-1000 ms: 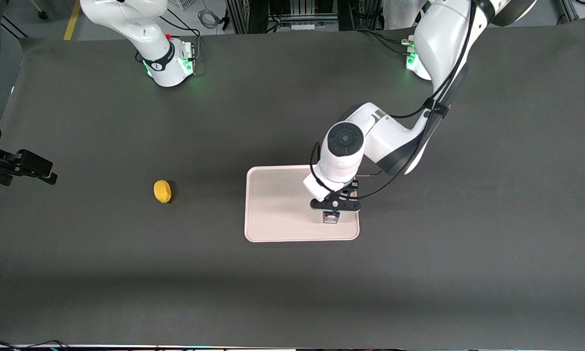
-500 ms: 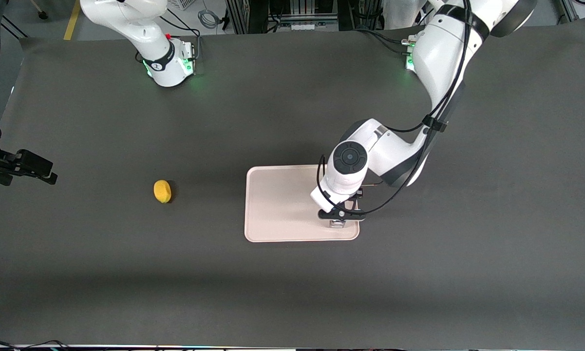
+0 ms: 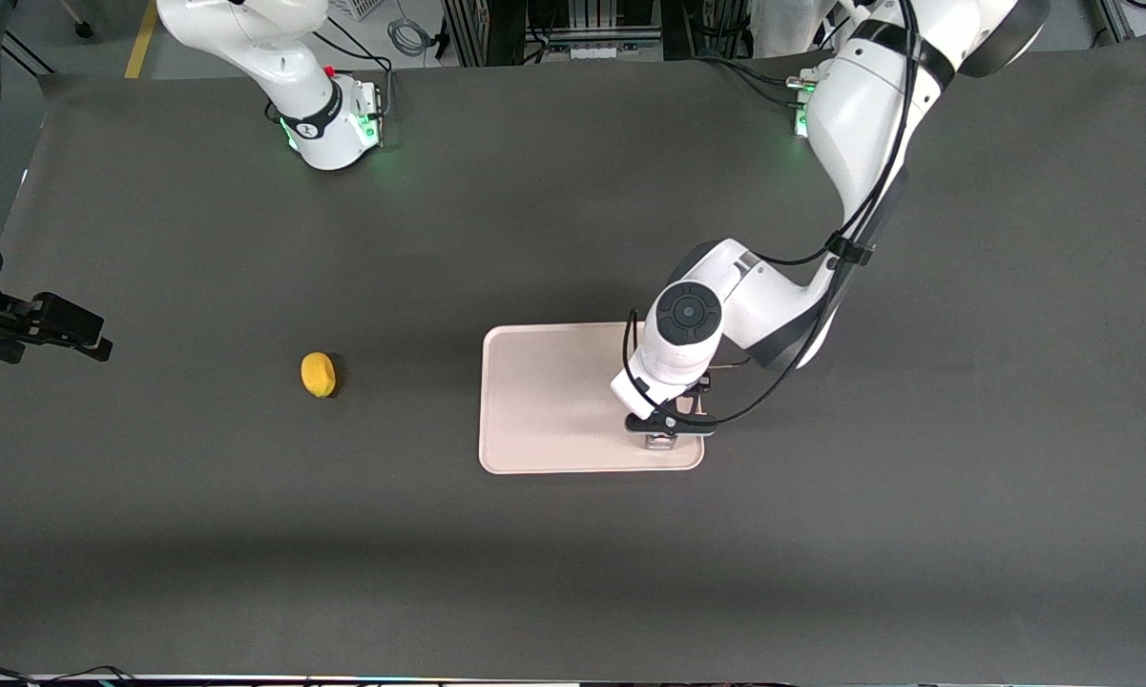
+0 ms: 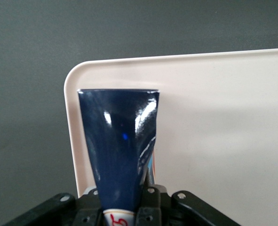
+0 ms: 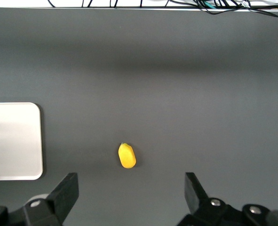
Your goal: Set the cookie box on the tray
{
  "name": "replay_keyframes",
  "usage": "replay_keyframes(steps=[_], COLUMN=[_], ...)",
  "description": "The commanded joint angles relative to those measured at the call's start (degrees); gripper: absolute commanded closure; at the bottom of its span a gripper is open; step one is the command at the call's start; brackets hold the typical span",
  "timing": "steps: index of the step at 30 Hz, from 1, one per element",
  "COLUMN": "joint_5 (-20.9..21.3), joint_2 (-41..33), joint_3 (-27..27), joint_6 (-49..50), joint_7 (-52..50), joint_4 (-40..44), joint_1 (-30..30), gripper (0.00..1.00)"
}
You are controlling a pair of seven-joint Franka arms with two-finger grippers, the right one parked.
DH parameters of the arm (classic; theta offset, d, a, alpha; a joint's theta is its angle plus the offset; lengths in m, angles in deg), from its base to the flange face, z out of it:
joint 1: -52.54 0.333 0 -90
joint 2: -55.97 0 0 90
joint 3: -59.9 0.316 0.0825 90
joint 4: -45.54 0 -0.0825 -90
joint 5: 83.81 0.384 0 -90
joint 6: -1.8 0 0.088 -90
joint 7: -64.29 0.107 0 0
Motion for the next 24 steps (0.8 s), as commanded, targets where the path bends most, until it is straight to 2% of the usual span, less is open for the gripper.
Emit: replay_keyframes(steps=[1,5,8,9,24], joint_5=[0.80,0.80,0.89,0.98,0.63], joint_2=[-0.55,-0.64,-0.64,-0.64,-2.65], joint_3=[0.46,0.55,0.63,0.55,0.63], joint_6=[-1.03,-1.03,-1.29,-1.29,-0.42], joint_7=[-1.50,-1.50,-1.41,-1.41,-0.36], joint_4=[-0.66,-0.66,-0.66,-0.66,0.22], joint_1=[-0.26,-0.26,-0.26,-0.26,0.09], gripper=[0.63,0.38,0.03,0.00,0.00])
